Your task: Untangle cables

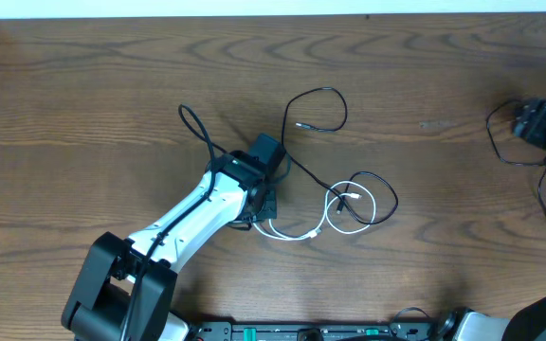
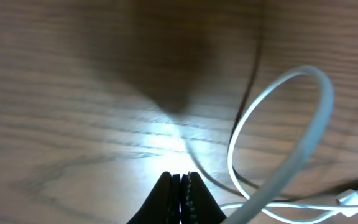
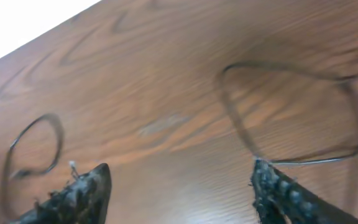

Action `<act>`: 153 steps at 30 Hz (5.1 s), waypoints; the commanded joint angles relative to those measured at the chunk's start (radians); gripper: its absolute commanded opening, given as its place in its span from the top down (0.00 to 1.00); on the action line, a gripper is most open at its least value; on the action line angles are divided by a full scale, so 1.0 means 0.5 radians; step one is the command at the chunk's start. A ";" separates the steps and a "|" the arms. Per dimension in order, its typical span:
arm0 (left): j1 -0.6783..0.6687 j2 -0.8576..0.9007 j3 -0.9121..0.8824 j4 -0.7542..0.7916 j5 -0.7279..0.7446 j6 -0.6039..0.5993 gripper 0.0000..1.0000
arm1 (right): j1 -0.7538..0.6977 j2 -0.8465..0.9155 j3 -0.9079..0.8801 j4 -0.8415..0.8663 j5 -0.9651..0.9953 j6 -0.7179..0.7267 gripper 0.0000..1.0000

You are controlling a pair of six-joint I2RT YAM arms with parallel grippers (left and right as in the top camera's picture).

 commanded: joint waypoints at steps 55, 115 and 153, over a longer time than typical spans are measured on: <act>0.008 -0.018 -0.011 0.037 0.064 -0.033 0.92 | 1.682 0.549 -0.827 0.527 -0.310 -0.171 0.99; 0.008 -0.018 -0.011 0.031 0.064 -0.033 0.92 | 0.435 -0.499 -0.108 0.282 1.788 0.221 0.99; 0.008 -0.018 -0.011 0.030 0.064 -0.033 0.93 | -0.278 0.248 -0.109 -0.034 0.181 0.473 0.04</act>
